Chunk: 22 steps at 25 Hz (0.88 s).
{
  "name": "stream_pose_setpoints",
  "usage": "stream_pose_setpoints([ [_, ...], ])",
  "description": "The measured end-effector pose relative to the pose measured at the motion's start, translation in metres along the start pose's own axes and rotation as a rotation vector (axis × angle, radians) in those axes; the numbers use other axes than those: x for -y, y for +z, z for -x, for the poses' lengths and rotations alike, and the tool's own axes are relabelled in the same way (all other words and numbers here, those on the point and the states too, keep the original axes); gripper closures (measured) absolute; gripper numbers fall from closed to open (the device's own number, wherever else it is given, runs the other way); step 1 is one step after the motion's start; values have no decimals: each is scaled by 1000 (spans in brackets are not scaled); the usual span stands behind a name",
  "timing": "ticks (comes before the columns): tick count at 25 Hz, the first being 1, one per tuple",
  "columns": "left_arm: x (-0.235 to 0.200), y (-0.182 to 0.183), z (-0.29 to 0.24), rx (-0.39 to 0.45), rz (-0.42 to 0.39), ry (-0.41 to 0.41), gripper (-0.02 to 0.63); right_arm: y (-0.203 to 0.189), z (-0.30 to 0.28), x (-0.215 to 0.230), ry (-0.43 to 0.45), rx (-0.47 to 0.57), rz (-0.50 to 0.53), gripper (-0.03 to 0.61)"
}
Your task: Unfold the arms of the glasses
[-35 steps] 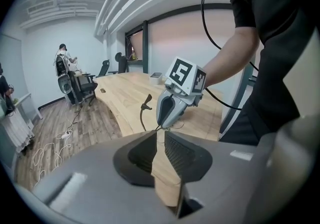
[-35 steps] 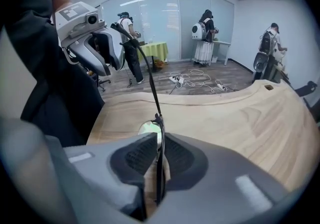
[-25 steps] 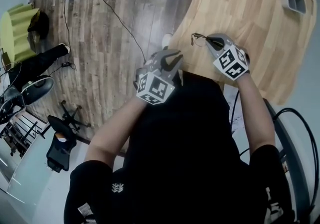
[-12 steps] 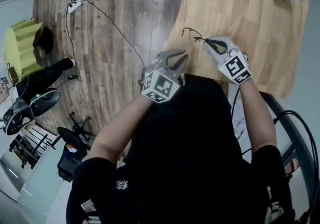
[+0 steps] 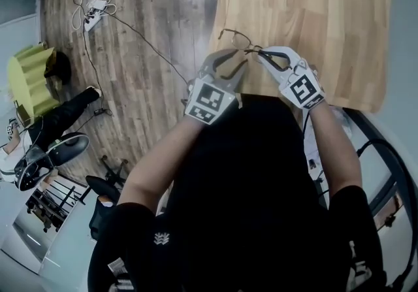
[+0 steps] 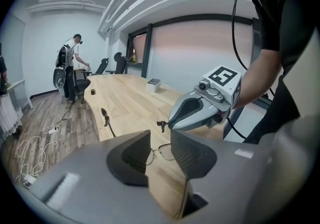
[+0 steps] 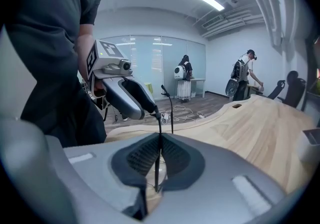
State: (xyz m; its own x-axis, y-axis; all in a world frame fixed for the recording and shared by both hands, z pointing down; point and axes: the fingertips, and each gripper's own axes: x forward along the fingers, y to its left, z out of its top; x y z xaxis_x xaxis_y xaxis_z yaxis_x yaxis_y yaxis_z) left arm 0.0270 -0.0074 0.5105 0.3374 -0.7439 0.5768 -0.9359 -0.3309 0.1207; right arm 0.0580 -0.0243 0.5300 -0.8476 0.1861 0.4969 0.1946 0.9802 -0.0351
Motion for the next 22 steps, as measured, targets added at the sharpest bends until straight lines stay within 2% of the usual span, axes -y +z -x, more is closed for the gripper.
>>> stream_pose_setpoints([
  [5, 5, 11, -8, 35, -3, -17, 490, -2, 5, -1, 3, 10, 20, 566],
  [13, 5, 14, -8, 44, 4, -40, 561, 5, 2, -5, 16, 20, 15, 566],
  [22, 12, 19, -6, 58, -15, -61, 571, 5, 5, -6, 16, 23, 20, 566],
])
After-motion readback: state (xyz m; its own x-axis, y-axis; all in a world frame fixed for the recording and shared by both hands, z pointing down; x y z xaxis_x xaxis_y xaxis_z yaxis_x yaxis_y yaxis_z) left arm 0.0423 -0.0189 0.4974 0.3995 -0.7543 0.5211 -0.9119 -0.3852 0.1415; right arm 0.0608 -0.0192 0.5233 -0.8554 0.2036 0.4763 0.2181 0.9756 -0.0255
